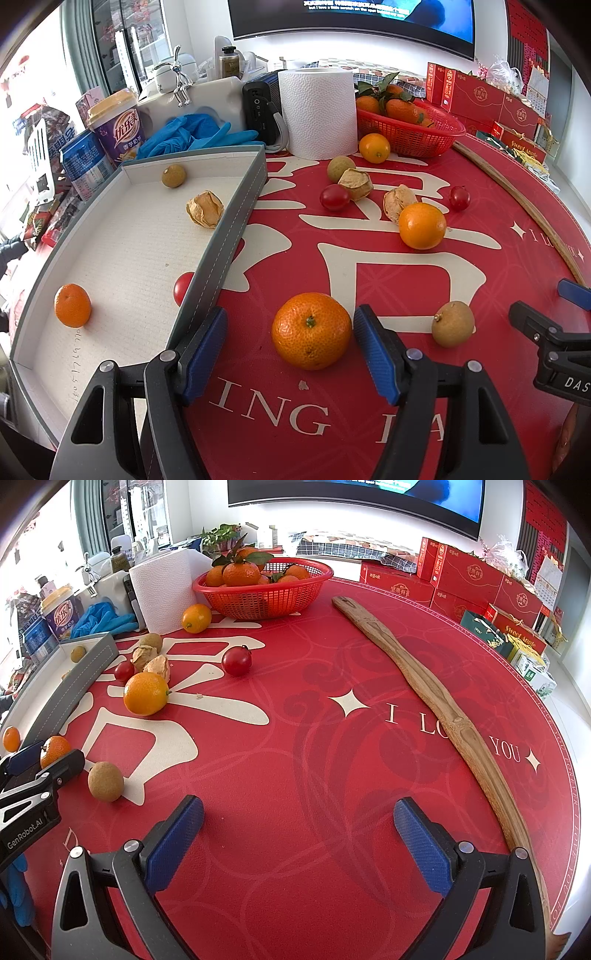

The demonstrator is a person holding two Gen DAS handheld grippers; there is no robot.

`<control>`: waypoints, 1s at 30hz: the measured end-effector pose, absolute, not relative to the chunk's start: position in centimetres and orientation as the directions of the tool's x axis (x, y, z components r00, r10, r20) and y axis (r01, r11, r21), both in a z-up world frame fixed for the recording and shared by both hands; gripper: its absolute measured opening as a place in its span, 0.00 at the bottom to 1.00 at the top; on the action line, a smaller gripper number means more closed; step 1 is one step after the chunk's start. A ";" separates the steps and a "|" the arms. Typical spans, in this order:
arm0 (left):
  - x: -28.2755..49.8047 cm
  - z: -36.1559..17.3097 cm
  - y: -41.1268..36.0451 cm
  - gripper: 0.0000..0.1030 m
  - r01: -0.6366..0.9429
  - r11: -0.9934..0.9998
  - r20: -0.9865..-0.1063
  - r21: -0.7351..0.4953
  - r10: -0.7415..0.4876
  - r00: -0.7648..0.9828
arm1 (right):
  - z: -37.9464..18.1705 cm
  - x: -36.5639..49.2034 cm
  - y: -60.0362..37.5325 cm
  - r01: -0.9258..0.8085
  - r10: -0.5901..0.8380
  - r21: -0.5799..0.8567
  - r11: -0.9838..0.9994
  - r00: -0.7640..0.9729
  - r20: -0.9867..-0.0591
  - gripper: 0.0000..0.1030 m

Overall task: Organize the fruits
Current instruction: 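Close the left gripper on the large orange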

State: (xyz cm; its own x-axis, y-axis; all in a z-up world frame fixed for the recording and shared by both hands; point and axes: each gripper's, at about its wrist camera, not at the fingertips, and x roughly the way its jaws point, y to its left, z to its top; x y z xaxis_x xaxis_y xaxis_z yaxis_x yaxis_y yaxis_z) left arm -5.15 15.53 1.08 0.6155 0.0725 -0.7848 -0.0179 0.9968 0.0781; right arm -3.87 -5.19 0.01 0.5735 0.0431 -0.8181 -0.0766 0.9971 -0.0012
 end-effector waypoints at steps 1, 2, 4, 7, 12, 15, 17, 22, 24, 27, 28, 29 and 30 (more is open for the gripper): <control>-5.2 1.1 15.5 0.72 -0.018 0.997 -0.785 0.078 0.073 0.616 | 0.0 -3.9 -5.2 -0.077 0.043 -0.001 0.997 0.573 -0.818 1.00; -5.2 1.1 15.5 0.72 -0.018 0.997 -0.785 0.078 0.073 0.616 | 0.0 -3.9 -5.2 -0.077 0.043 -0.001 0.997 0.573 -0.818 1.00; -5.2 1.1 15.5 0.72 -0.018 0.997 -0.785 0.079 0.073 0.616 | 0.0 -3.9 -5.2 -0.077 0.043 -0.001 0.997 0.574 -0.818 1.00; -5.2 1.1 15.5 0.71 -0.018 0.997 -0.785 0.079 0.073 0.616 | 0.0 -3.9 -5.2 -0.077 0.043 -0.001 0.997 0.574 -0.818 1.00; -5.4 1.2 14.8 0.45 0.037 0.997 -0.781 0.065 0.028 0.624 | 0.0 -3.8 -5.2 -0.075 0.042 -0.001 0.997 0.574 -0.818 1.00; -5.6 1.2 13.8 0.41 0.050 0.992 -0.772 0.118 0.060 0.633 | 0.0 -3.8 -5.1 -0.075 0.041 -0.002 0.997 0.574 -0.818 1.00; -5.6 1.3 13.9 0.41 0.049 0.993 -0.774 0.110 0.055 0.631 | 0.0 -3.9 -5.2 -0.075 0.041 -0.002 0.997 0.574 -0.818 1.00; -6.6 1.3 14.8 0.40 0.032 0.997 -0.778 0.077 0.040 0.627 | 0.1 -3.9 -5.2 -0.072 0.036 -0.006 0.997 0.573 -0.818 1.00; -7.4 1.3 15.0 0.40 0.036 0.996 -0.778 0.078 0.038 0.627 | 0.2 -4.1 -5.0 -0.084 0.045 -0.004 0.996 0.572 -0.819 1.00; -8.9 1.3 15.2 0.40 0.036 0.996 -0.773 0.082 0.041 0.633 | 0.2 -4.7 -3.6 -0.155 0.085 -0.004 0.988 0.566 -0.820 1.00; -9.4 1.3 15.4 0.40 0.034 0.996 -0.769 0.085 0.044 0.637 | 0.3 -4.9 -2.9 -0.184 0.102 -0.004 0.983 0.563 -0.820 1.00; -9.9 1.3 15.5 0.40 0.030 0.996 -0.766 0.086 0.047 0.641 | 0.3 -5.0 -2.0 -0.213 0.119 -0.004 0.977 0.559 -0.820 1.00; -10.4 1.3 15.7 0.40 0.025 0.996 -0.765 0.085 0.049 0.642 | 0.3 -5.1 -1.2 -0.238 0.133 -0.004 0.971 0.556 -0.820 1.00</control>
